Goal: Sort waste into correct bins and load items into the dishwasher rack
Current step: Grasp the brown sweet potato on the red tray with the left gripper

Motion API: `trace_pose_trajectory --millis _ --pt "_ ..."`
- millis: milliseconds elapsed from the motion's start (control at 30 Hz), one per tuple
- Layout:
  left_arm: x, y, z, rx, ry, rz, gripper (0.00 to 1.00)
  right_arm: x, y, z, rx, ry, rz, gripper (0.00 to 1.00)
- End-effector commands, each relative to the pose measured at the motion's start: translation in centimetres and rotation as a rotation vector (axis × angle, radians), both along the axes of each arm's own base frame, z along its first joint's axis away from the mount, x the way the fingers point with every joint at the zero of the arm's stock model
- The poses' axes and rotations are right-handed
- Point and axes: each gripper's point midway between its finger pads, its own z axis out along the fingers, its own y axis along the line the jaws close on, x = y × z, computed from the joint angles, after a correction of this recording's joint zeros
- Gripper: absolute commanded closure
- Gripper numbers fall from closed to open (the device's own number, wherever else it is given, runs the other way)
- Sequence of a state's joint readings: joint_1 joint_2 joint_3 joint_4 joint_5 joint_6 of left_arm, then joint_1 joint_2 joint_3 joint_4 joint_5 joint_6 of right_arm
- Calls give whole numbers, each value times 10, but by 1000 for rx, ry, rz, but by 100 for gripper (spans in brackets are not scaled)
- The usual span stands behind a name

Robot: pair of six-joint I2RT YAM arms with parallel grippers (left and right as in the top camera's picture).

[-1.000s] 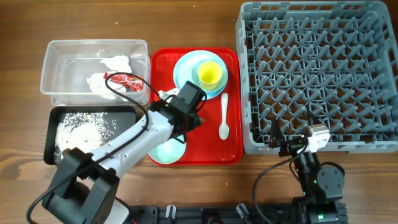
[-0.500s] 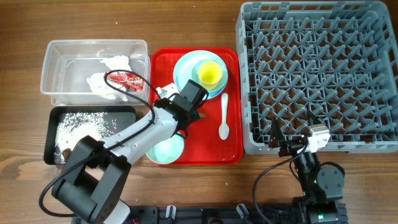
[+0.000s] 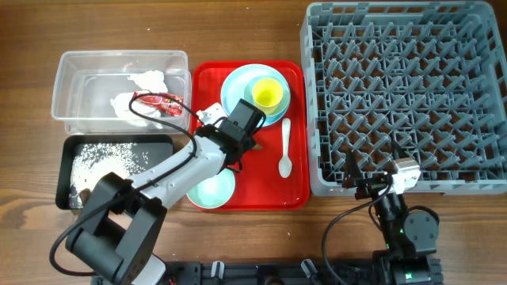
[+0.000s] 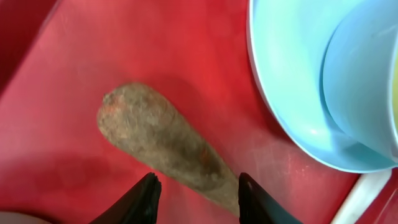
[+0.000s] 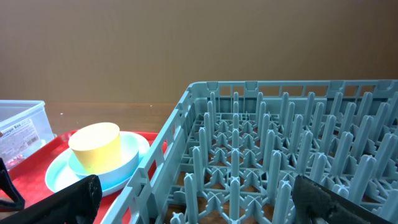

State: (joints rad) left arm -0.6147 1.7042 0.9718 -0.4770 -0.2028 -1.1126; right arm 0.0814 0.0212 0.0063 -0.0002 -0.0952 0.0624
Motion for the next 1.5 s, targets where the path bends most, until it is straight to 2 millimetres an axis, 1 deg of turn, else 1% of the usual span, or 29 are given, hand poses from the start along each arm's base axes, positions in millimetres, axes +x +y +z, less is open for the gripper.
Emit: trace_pose_trajectory --millis 0,200,367,467,567,633,767,833,900,1033,1167,1333,1400,1467 --pt "-2 -7 -2 -53 25 47 54 0 -3 2 -7 -12 -14 0" --pt "-6 -6 -13 -58 55 107 54 0 -3 2 -6 -11 -14 0" --pt "-6 -4 -14 -47 59 103 54 0 -3 2 -7 -12 -14 0" --pt "-7 6 -14 22 52 66 56 0 -3 2 -7 -12 -14 0" --pt "-8 19 -15 63 61 88 57 0 -3 2 -7 -12 -14 0" --pt "-8 20 -15 60 64 95 60 0 -3 2 -7 -12 -14 0" --pt "-10 9 -17 -38 90 183 58 0 -3 2 -7 -12 -14 0" --pt "-10 8 -17 -72 91 257 50 0 -3 2 -7 -12 -14 0" --pt "-10 8 -17 -93 93 311 47 0 -3 2 -7 -12 -14 0" --pt "-9 6 -16 -141 94 410 48 0 -3 2 -7 -12 -14 0" --pt "-6 1 -15 -177 87 428 48 0 -3 2 -7 -12 -14 0" --pt "-5 -1 -15 -193 83 455 48 0 -3 2 -7 -12 -14 0" --pt "-5 0 -18 -187 88 456 48 0 -3 2 -6 -12 -14 0" --pt "-7 0 -27 -171 104 459 48 0 -3 2 -7 -12 -14 0"
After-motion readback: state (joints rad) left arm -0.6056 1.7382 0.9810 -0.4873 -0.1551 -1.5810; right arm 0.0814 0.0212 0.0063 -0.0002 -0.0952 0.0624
